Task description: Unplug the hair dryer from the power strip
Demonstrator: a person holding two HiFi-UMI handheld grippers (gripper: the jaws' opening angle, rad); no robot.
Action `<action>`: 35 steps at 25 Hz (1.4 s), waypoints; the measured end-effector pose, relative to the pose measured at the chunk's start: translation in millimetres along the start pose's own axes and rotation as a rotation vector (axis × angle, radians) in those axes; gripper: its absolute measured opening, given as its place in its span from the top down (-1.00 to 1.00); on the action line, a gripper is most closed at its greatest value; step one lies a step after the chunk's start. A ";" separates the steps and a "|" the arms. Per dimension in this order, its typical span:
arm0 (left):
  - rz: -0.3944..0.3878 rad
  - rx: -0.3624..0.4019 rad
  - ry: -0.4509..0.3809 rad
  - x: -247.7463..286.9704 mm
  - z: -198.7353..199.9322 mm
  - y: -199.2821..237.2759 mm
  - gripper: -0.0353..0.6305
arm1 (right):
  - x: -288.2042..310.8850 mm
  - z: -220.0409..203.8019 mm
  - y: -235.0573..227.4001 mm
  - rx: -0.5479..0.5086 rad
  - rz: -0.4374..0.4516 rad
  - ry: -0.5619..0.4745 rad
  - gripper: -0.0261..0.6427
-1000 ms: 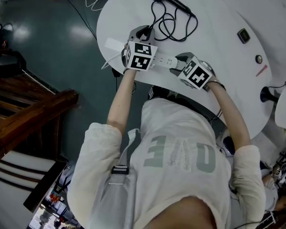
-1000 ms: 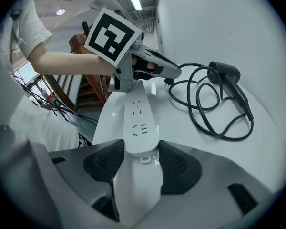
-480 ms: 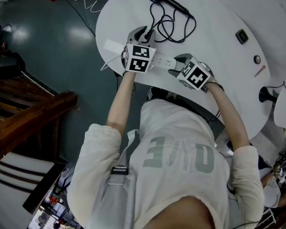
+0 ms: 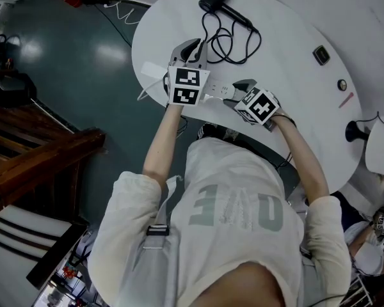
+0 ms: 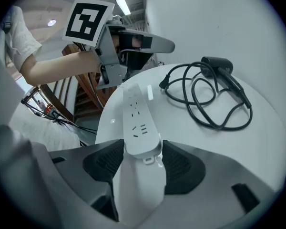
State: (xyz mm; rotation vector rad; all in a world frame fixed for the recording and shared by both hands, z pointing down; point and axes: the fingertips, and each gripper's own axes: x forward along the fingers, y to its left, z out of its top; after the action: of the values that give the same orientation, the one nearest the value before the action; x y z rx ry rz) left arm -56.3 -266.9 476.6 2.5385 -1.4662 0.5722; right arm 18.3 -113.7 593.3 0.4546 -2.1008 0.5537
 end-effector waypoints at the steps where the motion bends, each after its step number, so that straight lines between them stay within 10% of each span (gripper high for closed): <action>1: 0.004 0.003 -0.010 -1.8 5.5 0.0 0.79 | -2.2 3.9 0.3 -0.002 -0.008 -0.014 0.19; 7: 0.008 -0.017 -0.106 -15.6 50.5 -3.2 0.85 | -49.2 61.5 -12.9 -0.029 -0.101 -0.186 0.19; 17: -0.049 0.014 -0.405 -63.0 206.8 -45.3 0.85 | -271.5 183.2 -43.5 0.000 -0.548 -0.848 0.72; 28: -0.213 0.054 -0.645 -123.5 307.0 -156.6 0.85 | -457.0 105.1 -25.2 0.154 -1.105 -1.179 0.84; 35: -0.219 0.054 -0.641 -119.8 291.7 -182.3 0.85 | -476.3 41.0 -15.8 0.287 -1.237 -1.215 0.84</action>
State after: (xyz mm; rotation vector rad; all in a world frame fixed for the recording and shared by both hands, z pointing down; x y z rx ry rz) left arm 118.9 -171.0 172.1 3.0318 -1.2928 -0.2708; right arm 254.5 -95.6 177.7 2.4702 -2.1384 -0.2939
